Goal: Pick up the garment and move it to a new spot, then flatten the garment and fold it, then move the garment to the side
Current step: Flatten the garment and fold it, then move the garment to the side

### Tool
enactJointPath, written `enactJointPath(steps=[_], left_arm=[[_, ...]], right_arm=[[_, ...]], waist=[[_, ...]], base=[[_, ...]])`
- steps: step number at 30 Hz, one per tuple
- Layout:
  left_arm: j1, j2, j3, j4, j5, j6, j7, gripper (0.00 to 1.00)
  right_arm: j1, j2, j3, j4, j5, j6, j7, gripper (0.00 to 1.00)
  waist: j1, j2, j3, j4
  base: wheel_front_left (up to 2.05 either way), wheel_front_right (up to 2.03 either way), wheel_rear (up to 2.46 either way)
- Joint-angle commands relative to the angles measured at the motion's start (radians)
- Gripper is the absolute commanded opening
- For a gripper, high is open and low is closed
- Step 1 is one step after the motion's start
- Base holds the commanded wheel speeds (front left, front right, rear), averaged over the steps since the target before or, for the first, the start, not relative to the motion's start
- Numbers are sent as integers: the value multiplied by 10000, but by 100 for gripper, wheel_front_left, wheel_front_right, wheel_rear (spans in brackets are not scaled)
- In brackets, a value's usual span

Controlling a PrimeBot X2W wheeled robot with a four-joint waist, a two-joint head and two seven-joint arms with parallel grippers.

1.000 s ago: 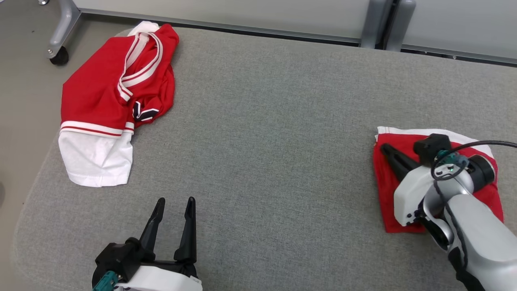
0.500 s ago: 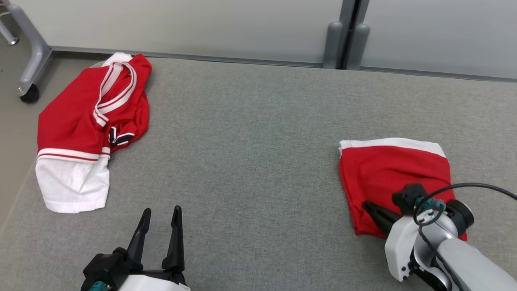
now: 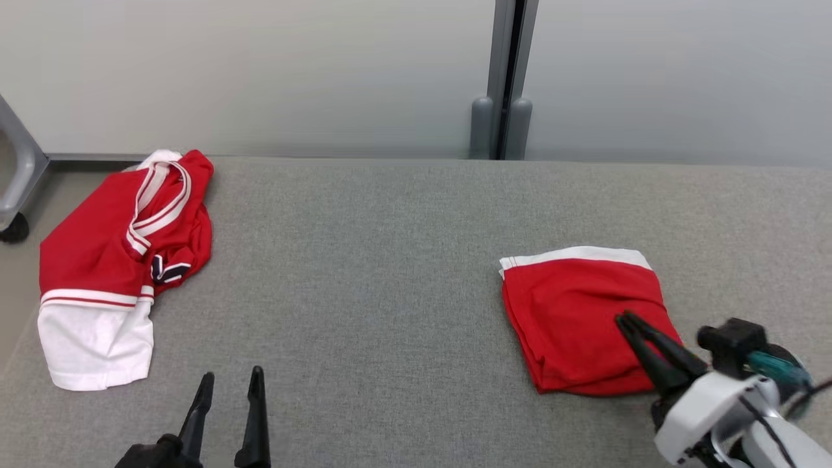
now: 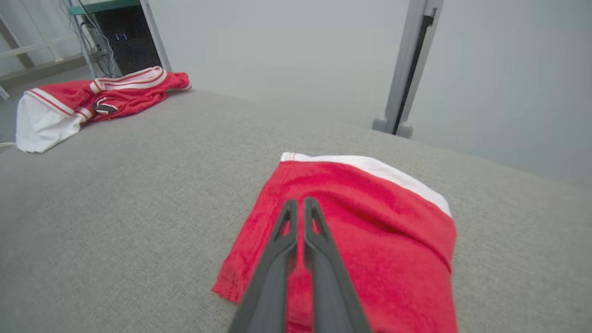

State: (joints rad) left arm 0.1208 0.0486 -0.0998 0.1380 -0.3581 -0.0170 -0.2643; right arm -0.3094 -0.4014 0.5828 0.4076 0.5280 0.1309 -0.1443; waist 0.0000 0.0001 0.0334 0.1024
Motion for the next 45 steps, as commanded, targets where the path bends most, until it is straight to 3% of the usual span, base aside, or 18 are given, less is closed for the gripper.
enactJointPath(steps=[1, 2, 9, 17, 24, 30, 39, 45], left_arm=[[254, 39, 177, -100, 120, -49, 0, 100], [333, 36, 242, -161, 139, -49, 0, 100], [619, 36, 626, -332, 363, -173, 0, 100], [912, 34, 865, -422, 548, -144, 0, 100], [936, 33, 831, -408, 567, -197, 1, 100], [695, 36, 692, -471, 593, -265, 1, 100], [-599, 33, -21, -346, 421, -353, 1, 100], [-970, 28, -237, -305, 302, -192, 1, 100]], right_arm=[[574, -124, -707, -252, -275, -3, -531, 52], [868, -84, -1297, -391, -366, -3, -755, 100], [3040, 706, -4868, -1778, -1953, 1, -1221, 100], [4553, 1820, -6413, -2498, -2904, -3, -1219, 100], [4668, 2192, -6521, -2293, -3026, -3, -1221, 100], [3760, 1865, -5923, -1611, -2342, -3, -1105, 100], [328, 1099, -4678, 194, -216, -1, 2808, 100], [-520, 1118, -4191, 1385, 234, -1, 4031, 100]], waist=[[0, -1, -464, -16], [0, -1, -519, -12], [0, -1, -663, 43], [0, -1, -707, 6], [0, -1, -614, -51], [0, -1, -228, -127], [0, -1, 1314, 251], [0, -1, 1647, 650]], base=[[0, 0, 0], [0, 0, 0], [0, 0, 0], [0, 0, 0], [0, 0, 0], [0, 0, 0], [0, 0, 0], [0, 0, 0]])
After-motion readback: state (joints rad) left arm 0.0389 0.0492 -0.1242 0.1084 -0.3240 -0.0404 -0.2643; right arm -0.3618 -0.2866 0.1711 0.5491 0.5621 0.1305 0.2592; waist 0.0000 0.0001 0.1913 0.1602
